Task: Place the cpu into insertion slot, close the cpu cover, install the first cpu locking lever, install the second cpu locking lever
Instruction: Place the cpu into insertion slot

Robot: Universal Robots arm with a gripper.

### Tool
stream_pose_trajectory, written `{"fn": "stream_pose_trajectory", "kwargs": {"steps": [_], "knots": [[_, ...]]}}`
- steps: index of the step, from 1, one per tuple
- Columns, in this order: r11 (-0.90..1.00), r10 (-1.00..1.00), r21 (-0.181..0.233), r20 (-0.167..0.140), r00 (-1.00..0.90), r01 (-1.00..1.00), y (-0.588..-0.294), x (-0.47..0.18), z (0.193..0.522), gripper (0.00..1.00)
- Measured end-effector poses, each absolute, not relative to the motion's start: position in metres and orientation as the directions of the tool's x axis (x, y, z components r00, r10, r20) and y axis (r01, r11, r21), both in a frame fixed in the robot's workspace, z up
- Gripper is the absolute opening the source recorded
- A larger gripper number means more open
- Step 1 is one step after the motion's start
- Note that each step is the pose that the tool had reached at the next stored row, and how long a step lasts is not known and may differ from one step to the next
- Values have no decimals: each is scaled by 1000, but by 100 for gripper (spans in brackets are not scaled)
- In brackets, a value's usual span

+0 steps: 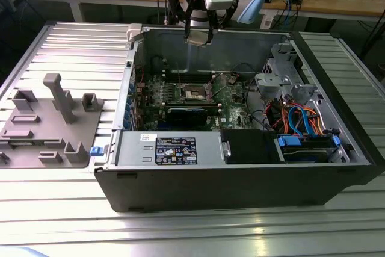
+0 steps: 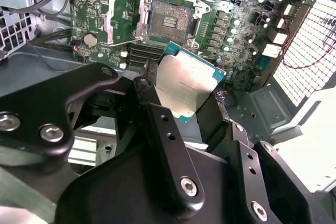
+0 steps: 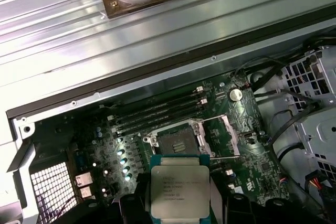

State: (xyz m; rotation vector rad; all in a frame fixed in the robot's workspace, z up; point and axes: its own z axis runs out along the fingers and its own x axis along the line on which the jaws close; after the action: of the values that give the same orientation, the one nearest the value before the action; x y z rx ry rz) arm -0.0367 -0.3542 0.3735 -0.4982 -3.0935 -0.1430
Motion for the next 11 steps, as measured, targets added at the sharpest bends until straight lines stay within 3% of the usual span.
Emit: {"fn": "stream_pose_trajectory", "kwargs": {"steps": [11], "knots": [[926,367,89,19,-930,367,-354,-37,373,54]]}}
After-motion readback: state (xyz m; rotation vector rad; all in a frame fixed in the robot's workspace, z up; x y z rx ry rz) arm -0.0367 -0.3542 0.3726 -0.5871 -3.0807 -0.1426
